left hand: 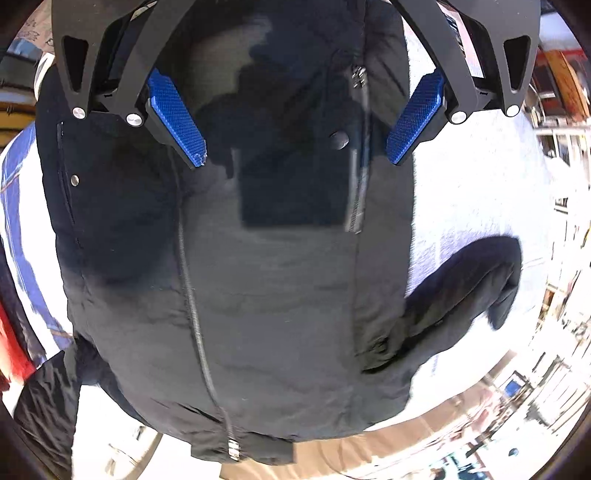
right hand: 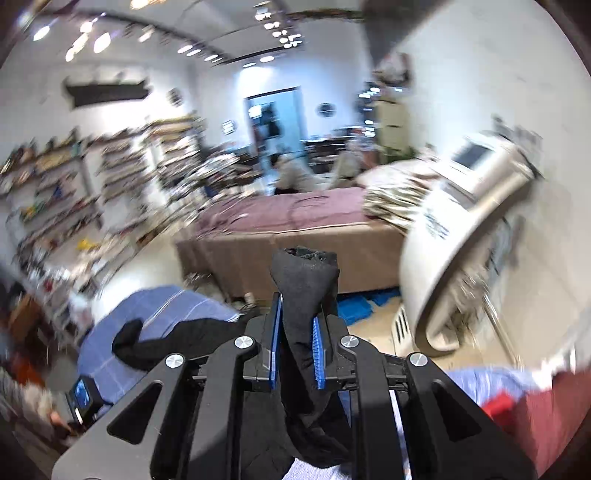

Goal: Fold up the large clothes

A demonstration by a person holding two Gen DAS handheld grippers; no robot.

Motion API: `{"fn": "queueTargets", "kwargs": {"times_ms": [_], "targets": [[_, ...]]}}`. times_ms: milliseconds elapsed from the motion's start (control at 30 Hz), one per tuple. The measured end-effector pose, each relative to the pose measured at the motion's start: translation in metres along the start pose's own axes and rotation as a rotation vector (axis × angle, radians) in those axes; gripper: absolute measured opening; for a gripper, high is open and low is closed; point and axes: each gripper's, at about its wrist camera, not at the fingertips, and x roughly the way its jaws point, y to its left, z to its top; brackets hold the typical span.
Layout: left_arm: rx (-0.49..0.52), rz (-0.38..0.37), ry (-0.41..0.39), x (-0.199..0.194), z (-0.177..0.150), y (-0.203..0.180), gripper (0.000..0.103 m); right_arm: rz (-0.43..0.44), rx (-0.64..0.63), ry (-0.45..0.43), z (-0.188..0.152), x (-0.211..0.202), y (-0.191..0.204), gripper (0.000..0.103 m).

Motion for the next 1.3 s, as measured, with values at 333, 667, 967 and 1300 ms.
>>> {"fn": "queueTargets", "kwargs": {"times_ms": [333,667,967,1300], "targets": [[-0.243,0.099,-0.001,-0.021,-0.057,0.066,0.097,0.341,-0.408,0.466,-0.007,0.304,0.19,0.015],[-0.385,0.106,0.045,-0.008,-0.082,0.095,0.097,0.007,-0.196,0.401,-0.025,0.391,0.162,0.069],[-0.153,0.096,-0.085,0.002,0.02,0.084,0.097,-0.19,0.231,0.432,-0.105,0.269,0.041,0.069],[0.137,0.053,-0.185,0.063,0.243,0.071,0.094,-0.401,0.787,0.554,-0.294,0.162,0.014,0.069]]}}
